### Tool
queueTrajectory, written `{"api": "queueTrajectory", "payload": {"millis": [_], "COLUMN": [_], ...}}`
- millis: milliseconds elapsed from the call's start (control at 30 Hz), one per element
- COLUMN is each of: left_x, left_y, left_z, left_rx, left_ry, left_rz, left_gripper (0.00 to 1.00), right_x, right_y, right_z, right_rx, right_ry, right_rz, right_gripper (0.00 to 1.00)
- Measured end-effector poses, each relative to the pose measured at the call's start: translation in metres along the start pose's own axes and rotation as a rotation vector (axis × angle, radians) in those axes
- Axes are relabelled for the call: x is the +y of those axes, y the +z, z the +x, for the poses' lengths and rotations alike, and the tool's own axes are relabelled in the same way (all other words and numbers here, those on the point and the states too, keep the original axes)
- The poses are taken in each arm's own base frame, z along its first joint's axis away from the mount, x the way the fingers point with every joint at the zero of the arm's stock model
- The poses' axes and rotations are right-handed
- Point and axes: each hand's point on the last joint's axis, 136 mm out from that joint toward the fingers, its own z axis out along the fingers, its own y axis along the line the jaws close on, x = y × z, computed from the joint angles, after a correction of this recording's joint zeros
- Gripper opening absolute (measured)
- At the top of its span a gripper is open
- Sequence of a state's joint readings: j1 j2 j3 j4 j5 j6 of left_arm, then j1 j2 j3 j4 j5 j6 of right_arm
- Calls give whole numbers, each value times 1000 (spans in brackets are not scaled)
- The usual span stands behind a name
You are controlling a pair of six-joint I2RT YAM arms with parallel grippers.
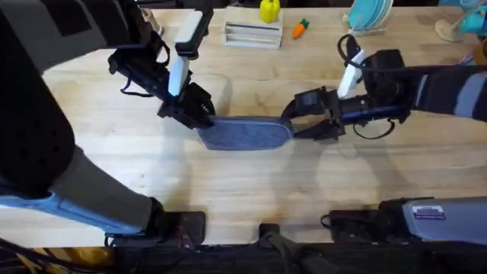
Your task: Unzip the bag, pick up the pens from the table one at a time and place them inside, then zip the bag closed.
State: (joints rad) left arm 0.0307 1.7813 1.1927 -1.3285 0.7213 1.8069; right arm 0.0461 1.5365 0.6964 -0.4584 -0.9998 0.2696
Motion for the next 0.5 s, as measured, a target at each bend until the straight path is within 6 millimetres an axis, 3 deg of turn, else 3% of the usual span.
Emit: {"api": "queueTrajectory", "payload": {"millis": [200, 500], "left_x": [0, 0], "left_y": [0, 0], "left_z": [0, 0], "left_rx": [0, 0], "left_ry": [0, 1], "left_rz": [0, -1], "left_gripper": [43, 43], "right_x": [8, 24], "right_y": [7, 2], "right_z": [5, -14], "right_rx": [31, -24], "right_ry": [-28, -86], "right_rz": [-30, -116], "right_gripper": [997, 997]}}
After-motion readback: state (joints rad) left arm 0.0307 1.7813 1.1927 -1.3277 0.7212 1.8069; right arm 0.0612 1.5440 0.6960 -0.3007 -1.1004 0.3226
